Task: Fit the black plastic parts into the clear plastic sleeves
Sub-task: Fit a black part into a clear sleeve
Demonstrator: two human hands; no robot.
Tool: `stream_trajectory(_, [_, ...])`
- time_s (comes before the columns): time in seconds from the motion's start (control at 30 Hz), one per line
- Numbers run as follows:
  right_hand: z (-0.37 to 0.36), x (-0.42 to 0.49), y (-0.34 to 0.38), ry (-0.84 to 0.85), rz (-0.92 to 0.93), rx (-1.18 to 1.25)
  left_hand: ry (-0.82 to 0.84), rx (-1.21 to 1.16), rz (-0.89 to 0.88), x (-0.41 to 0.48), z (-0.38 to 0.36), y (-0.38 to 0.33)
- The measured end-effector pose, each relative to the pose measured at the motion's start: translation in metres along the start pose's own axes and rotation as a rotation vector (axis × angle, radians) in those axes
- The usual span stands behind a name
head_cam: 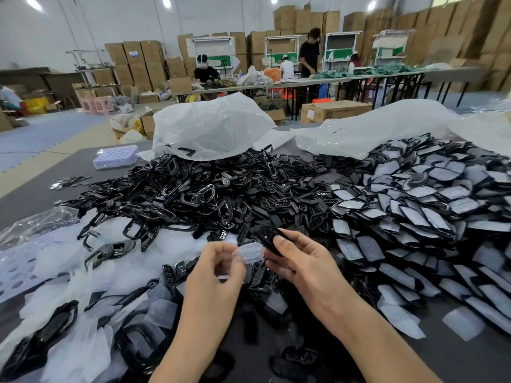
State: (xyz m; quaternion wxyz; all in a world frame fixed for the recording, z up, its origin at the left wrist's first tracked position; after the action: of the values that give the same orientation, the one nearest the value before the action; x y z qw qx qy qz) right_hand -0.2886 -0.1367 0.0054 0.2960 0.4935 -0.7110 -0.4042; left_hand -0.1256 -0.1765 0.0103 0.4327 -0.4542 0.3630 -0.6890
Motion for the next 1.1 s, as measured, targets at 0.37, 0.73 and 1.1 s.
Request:
stream_trajectory(0.37, [-0.006,-0.003,-0.003,0.100,-0.118,0.272,0.212,0.281,-0.139,-0.007,-0.011,0.009])
stream_trajectory(0.73, [0.005,-0.001,-0.007,-0.144,0.010,0.003,0.143,0.028,-0.076,-0.005,-0.004,-0.003])
stream_trajectory(1.1, [-0.004,-0.007,-0.010,0.037,-0.036,-0.189,0.039,-0.017,-0.037,0.000,-0.001,0.001])
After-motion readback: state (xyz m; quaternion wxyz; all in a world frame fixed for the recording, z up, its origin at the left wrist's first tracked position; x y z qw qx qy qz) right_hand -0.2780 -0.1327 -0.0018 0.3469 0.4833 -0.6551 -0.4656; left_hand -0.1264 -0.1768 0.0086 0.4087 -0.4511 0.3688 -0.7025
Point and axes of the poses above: each hand's wrist, its own x-axis towards the middle knuckle, its own z-axis out of the back of the hand, y = z × x, the point moved 3 cm from there along x, towards the middle knuckle, and after that the axes turned 3 degrees about z, right-handed, at the moved point
